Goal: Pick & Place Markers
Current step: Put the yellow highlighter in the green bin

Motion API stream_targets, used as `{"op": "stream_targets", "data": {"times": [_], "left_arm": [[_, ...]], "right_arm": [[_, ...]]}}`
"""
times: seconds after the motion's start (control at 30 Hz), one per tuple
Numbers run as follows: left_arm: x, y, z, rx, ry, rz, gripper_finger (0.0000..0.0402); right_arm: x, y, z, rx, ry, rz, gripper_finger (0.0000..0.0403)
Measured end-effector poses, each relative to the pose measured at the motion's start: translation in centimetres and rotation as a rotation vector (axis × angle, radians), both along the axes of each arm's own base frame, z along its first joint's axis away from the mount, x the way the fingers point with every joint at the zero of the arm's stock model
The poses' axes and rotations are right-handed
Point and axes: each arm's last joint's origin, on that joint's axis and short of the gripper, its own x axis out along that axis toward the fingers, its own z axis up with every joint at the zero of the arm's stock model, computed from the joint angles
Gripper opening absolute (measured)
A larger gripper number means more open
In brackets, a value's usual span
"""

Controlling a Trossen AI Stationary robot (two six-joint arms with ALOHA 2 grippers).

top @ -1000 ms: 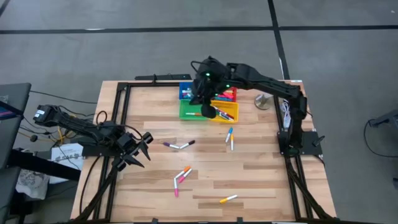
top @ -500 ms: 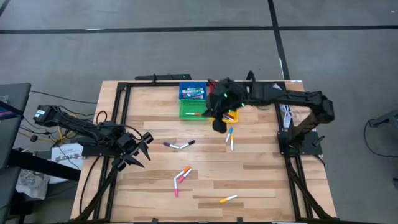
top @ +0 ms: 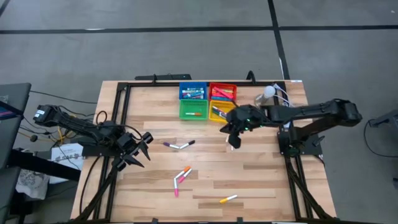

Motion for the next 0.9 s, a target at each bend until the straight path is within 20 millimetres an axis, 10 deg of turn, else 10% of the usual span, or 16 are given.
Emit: {"op": "stream_targets", "data": {"times": [0.5, 0.9], "left_arm": [[0.0, 0.0, 0.0, 0.0, -0.001, 0.0, 0.015], [0.0, 0.0, 0.0, 0.0, -0.001, 0.0, 0.015]], "right_arm": [[-7.9, 0.5, -1.6, 0.421, 0.114, -0.379, 0.0], [-7.6, 1.1, -3.3, 0.829, 0.391, -0.568, 0.0]]}}
